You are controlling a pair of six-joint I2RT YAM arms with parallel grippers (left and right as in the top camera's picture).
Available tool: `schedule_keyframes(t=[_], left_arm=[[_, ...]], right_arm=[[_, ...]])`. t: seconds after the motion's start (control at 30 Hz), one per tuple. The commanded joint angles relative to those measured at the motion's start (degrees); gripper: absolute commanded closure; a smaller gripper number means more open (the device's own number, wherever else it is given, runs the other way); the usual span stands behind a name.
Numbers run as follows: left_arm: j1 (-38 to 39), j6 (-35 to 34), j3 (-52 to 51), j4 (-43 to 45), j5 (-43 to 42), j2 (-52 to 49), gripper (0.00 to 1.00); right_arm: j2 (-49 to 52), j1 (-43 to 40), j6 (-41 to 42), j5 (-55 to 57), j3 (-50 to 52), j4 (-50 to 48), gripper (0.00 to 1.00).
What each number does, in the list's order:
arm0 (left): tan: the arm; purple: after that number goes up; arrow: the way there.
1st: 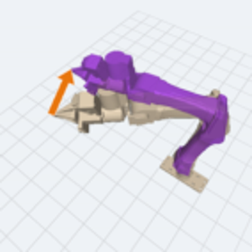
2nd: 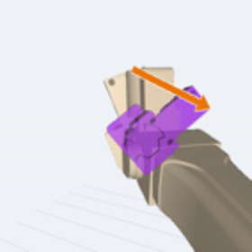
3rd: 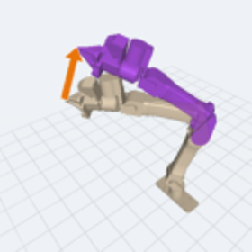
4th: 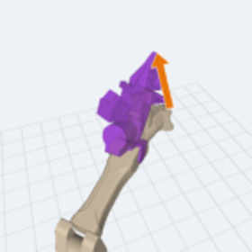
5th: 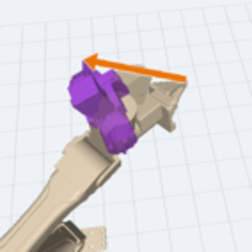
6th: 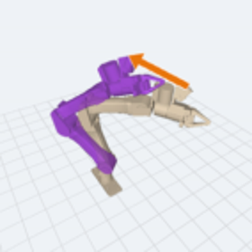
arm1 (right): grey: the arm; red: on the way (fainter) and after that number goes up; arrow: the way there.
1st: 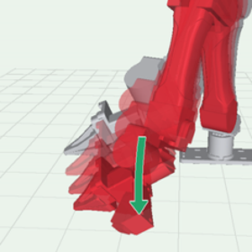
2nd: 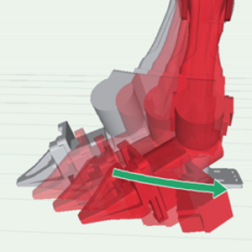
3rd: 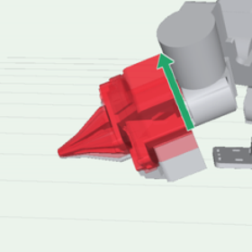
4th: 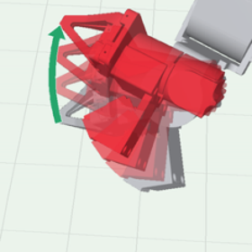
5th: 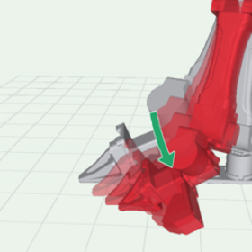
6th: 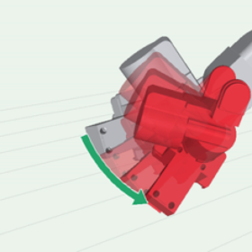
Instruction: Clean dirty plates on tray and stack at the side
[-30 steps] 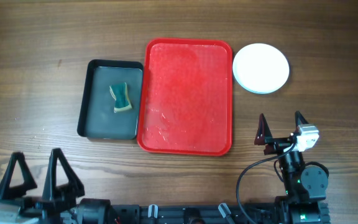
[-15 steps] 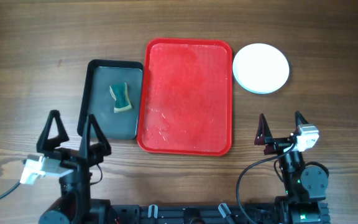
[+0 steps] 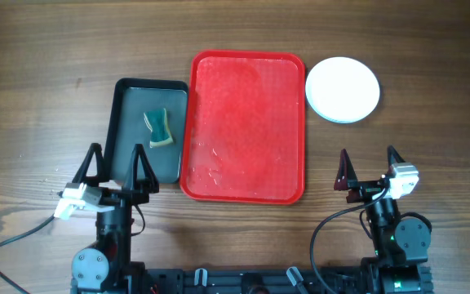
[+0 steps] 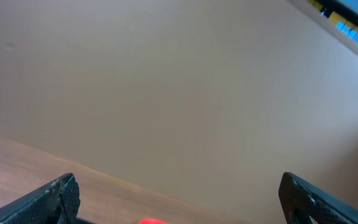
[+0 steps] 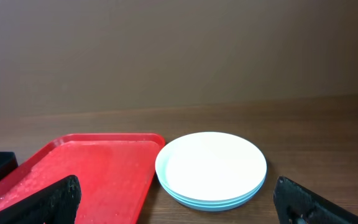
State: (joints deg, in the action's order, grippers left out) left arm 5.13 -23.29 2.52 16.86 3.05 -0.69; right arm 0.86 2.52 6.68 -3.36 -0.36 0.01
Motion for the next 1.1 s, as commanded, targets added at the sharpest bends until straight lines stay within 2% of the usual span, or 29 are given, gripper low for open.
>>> schedule_keyframes(t=[0.0,0.17,0.4,0.6,0.77,0.87,1.0,1.07], left_arm=[[-0.92,-0.39,-2.21,-1.11,-0.68,0.48,0.0],[-1.55,-0.37,-2.21,-5.16,-0.68,0.48,0.0],[-4.0,-0.31,-2.21,-20.65,-0.61,0.48,0.0],[-5.35,4.92,-2.21,-20.9,-0.68,0.48,0.0],[-5.35,5.75,-2.21,-20.94,-0.9,0.48,0.0],[-5.35,16.55,-2.21,-21.24,-5.66,0.48,0.0],[-5.35,21.31,-2.21,-21.24,-5.84,0.48,0.0],[-5.35,21.38,-2.21,-21.24,-5.84,0.48,0.0]], right_arm=[[-0.66,-0.31,0.96,0.81,0.09,-0.17,0.01],[-0.66,-0.31,0.96,0.81,0.09,-0.17,0.0],[-0.66,-0.31,0.98,0.81,0.09,-0.17,0.0],[-0.66,-0.31,0.96,0.81,0.09,-0.17,0.0],[-0.66,-0.31,0.98,0.81,0.09,-0.17,0.0],[-0.66,-0.31,0.96,0.81,0.09,-0.17,0.0],[-0.66,-0.31,0.96,0.81,0.09,-0.17,0.0],[-0.66,-0.31,0.98,0.81,0.09,-0.17,0.0]])
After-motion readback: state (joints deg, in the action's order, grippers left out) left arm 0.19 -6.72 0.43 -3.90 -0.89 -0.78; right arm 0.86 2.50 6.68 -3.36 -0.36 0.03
